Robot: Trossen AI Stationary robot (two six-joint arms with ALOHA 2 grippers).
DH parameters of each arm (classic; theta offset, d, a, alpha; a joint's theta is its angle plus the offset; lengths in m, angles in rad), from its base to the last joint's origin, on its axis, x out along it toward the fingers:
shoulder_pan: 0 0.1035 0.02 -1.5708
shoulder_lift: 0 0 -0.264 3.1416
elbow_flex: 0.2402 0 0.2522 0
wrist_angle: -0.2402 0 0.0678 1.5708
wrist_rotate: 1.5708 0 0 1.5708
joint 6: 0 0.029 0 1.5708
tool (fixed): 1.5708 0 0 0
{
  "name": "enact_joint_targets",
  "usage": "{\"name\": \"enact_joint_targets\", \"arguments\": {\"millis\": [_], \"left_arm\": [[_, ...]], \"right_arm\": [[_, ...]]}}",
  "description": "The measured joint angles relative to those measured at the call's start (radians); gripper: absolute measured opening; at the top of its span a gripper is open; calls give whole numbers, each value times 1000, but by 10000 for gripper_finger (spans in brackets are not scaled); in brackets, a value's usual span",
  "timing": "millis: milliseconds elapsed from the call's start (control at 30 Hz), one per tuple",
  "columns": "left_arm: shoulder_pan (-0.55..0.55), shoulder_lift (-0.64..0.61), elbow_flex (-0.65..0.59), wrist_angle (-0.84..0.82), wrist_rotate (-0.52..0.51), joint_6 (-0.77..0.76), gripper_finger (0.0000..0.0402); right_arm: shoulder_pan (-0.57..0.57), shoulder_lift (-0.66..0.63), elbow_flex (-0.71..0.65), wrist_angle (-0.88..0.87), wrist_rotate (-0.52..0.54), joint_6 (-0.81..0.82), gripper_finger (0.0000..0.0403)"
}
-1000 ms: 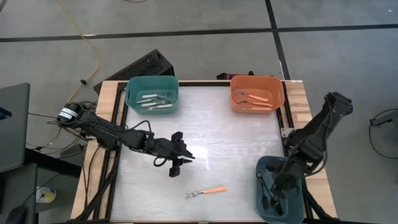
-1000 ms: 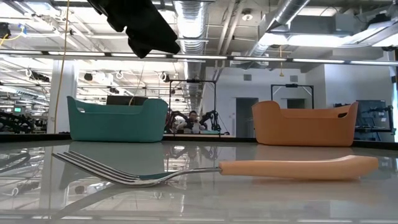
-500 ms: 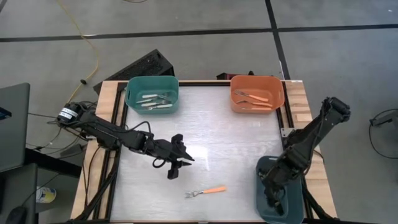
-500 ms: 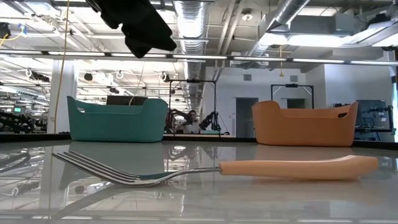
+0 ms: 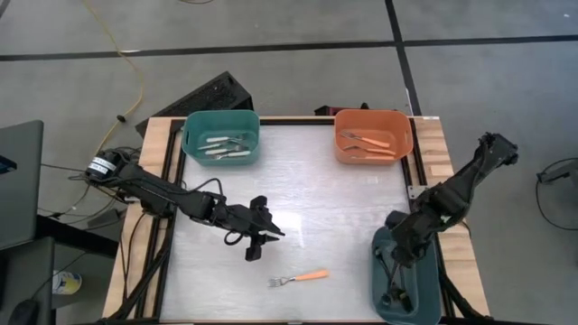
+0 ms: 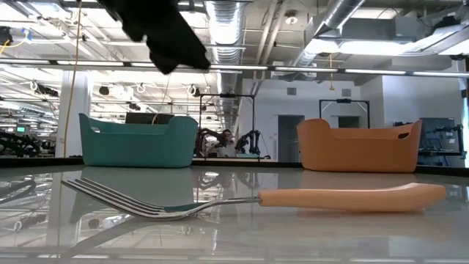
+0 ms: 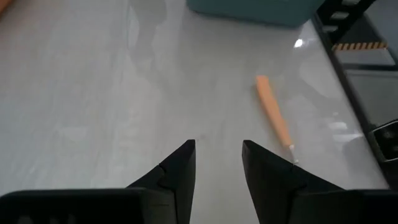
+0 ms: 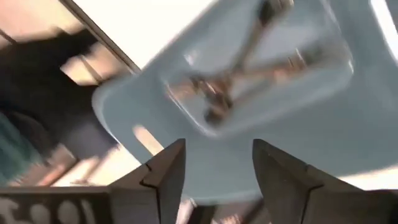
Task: Sort silverware by color (type)
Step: Put the orange fork into the orange bin
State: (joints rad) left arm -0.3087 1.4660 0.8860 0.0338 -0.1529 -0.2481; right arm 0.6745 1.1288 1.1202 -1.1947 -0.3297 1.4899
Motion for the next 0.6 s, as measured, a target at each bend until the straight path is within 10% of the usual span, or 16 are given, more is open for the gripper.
{"name": "enact_joint_targets", "arguments": {"millis": [267, 600], "left_arm": [[-9, 259, 37, 284, 144, 41, 122], [-66, 382, 183, 88, 173, 134, 173]], "right_arm": [[-17, 2, 0, 145, 296, -133, 218], [-19, 116, 0, 180, 339, -453, 214]]}}
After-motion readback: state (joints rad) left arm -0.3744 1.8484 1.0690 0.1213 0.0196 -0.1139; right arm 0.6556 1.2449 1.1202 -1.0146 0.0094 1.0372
